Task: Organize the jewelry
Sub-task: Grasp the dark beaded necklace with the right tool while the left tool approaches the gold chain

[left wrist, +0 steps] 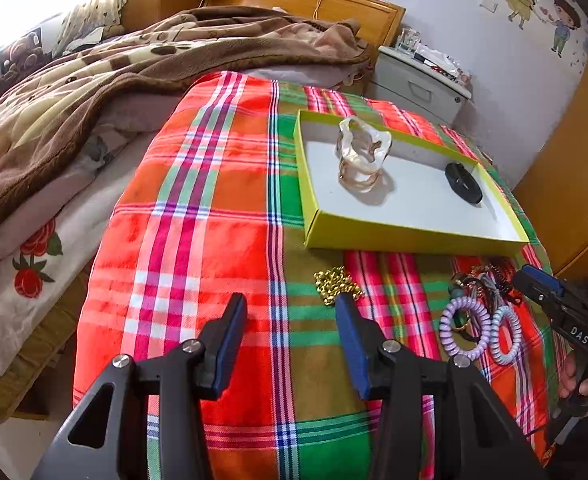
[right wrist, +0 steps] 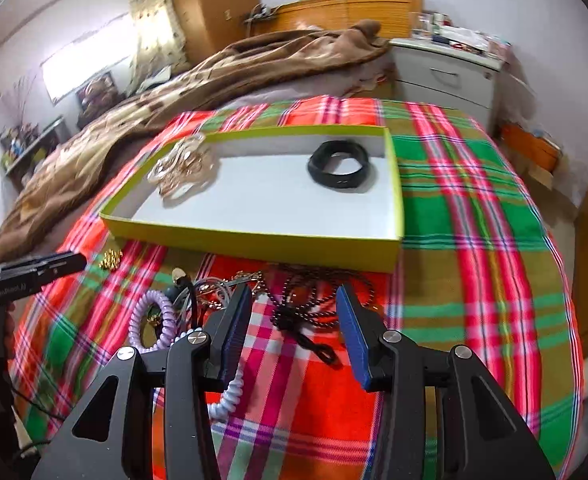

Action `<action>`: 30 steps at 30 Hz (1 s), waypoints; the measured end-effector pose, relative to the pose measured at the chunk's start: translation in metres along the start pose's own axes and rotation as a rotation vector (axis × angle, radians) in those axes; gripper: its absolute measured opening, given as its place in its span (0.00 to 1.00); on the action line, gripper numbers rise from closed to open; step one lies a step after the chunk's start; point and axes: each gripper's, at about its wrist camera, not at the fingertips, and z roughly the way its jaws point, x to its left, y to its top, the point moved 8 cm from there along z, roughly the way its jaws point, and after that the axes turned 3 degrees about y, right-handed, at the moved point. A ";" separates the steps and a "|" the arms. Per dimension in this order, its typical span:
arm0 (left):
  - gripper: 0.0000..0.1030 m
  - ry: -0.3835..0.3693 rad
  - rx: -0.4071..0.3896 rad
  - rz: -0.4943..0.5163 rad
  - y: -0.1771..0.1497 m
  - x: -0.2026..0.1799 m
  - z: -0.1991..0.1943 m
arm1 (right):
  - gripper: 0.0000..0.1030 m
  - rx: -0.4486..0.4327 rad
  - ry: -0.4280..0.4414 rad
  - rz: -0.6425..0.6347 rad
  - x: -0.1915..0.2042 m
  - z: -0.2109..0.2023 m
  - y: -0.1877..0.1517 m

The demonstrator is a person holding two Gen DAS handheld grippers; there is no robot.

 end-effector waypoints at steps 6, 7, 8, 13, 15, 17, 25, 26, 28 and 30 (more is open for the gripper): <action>0.46 -0.007 0.013 -0.001 -0.002 0.001 0.002 | 0.32 0.048 -0.028 -0.062 0.005 0.011 -0.006; 0.46 -0.004 0.014 -0.002 -0.003 0.000 0.002 | 0.31 0.050 -0.031 -0.069 0.005 0.011 -0.006; 0.46 -0.005 0.016 -0.002 -0.003 0.000 0.003 | 0.31 0.052 -0.034 -0.078 0.006 0.012 -0.007; 0.46 -0.004 0.021 -0.001 -0.002 -0.002 0.004 | 0.31 0.078 -0.052 -0.097 0.005 0.016 -0.010; 0.46 -0.004 0.022 -0.001 -0.002 -0.002 0.004 | 0.31 0.081 -0.071 -0.118 0.007 0.016 -0.011; 0.46 -0.003 0.027 0.000 -0.003 -0.002 0.005 | 0.31 0.080 -0.069 -0.109 0.006 0.016 -0.011; 0.46 -0.028 0.039 0.012 -0.004 -0.009 0.006 | 0.18 0.052 -0.074 -0.080 -0.001 0.012 -0.012; 0.46 -0.032 0.040 0.015 -0.005 -0.010 0.006 | 0.18 0.044 -0.069 -0.071 -0.002 0.010 -0.013; 0.46 -0.030 0.042 0.018 -0.005 -0.011 0.007 | 0.17 0.032 -0.067 -0.055 -0.004 0.007 -0.012; 0.46 -0.029 0.044 0.024 -0.005 -0.012 0.007 | 0.17 0.012 -0.061 -0.036 -0.006 0.002 -0.012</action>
